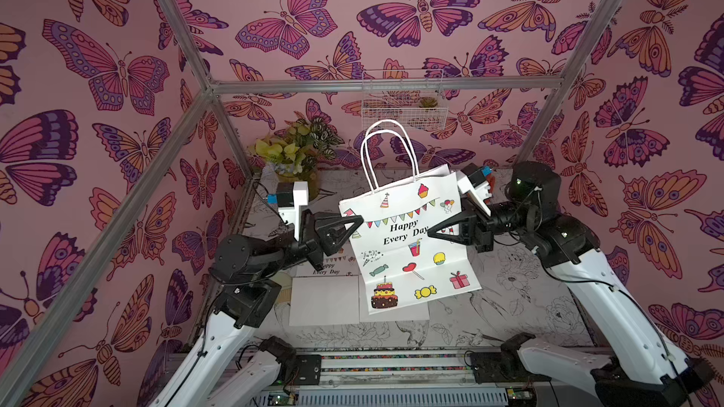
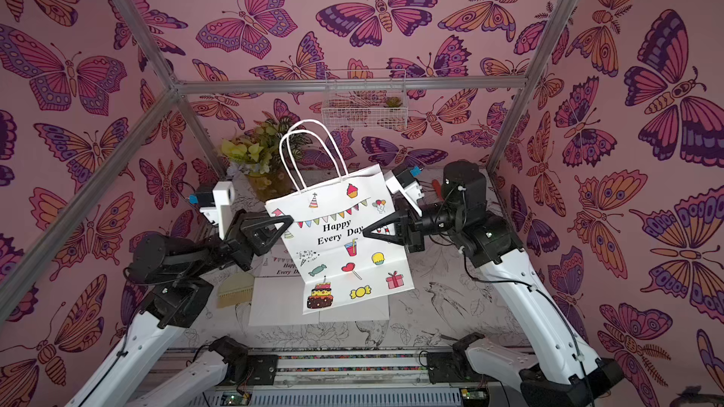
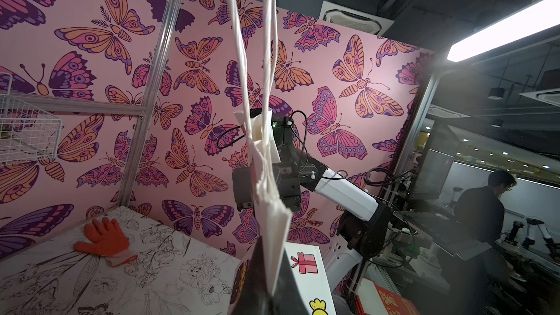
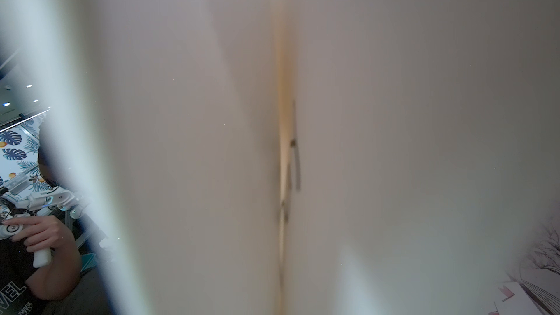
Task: Put away the paper bag
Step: Press the paper bag.
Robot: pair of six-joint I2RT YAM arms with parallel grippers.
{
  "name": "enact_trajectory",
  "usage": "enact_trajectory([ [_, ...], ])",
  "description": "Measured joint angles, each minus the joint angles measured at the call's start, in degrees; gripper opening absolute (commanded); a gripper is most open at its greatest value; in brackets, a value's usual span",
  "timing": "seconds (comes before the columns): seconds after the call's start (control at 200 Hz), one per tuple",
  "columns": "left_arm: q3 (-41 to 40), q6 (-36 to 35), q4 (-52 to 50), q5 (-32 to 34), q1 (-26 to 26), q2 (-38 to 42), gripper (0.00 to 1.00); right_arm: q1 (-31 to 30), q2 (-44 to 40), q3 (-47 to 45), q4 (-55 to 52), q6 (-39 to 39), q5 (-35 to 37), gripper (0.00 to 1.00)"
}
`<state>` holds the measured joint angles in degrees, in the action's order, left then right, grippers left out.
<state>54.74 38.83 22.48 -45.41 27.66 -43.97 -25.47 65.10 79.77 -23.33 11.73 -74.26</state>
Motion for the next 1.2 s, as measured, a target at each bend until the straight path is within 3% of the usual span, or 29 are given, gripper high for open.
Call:
enact_trajectory([
  [0.055, 0.0, 0.0, -0.1, 0.0, 0.0, 0.0, 0.0, 0.0, 0.0, 0.0, 0.0, 0.0, 0.1, 0.0],
  [0.17, 0.1, -0.9, -1.0, 0.2, 0.0, 0.1, 0.0, 0.0, 0.0, 0.0, -0.1, 0.3, 1.2, 0.19],
  [0.315, 0.5, -3.1, -3.6, 0.7, 0.0, 0.4, 0.0, 0.3, -1.0, 0.0, 1.4, 3.0, 6.3, 0.21],
  [0.411, 0.7, -4.5, -5.6, 0.7, 0.0, 0.2, 0.0, 0.3, -2.9, -0.7, 6.1, 6.8, 9.2, 0.3],
  [0.516, 0.8, -5.6, -7.2, 0.6, 0.0, -0.8, 0.0, 0.3, -5.4, -1.5, 11.1, 9.9, 11.3, 0.26],
  [0.636, 0.8, -6.5, -8.3, 0.6, 0.0, -2.2, 0.0, 0.3, -6.6, -1.7, 14.8, 12.2, 12.8, 0.0],
  [0.886, 0.9, -7.9, -10.0, 0.7, -1.2, -2.3, 0.0, 0.3, -6.2, -2.5, 15.5, 13.8, 13.6, 0.0],
  [1.041, 0.8, -8.5, -11.5, 0.5, -2.1, -1.9, 0.0, 1.2, -6.3, -2.9, 15.4, 13.8, 13.7, 0.2],
  [1.151, 0.8, -8.9, -12.4, 0.4, -3.2, -1.7, 0.0, 3.0, -7.1, -2.9, 15.5, 13.9, 14.2, 0.2],
  [1.197, 0.8, -9.0, -12.6, 0.3, -3.4, -1.8, 0.0, 3.1, -7.6, -2.9, 15.6, 14.1, 14.3, 0.14],
])
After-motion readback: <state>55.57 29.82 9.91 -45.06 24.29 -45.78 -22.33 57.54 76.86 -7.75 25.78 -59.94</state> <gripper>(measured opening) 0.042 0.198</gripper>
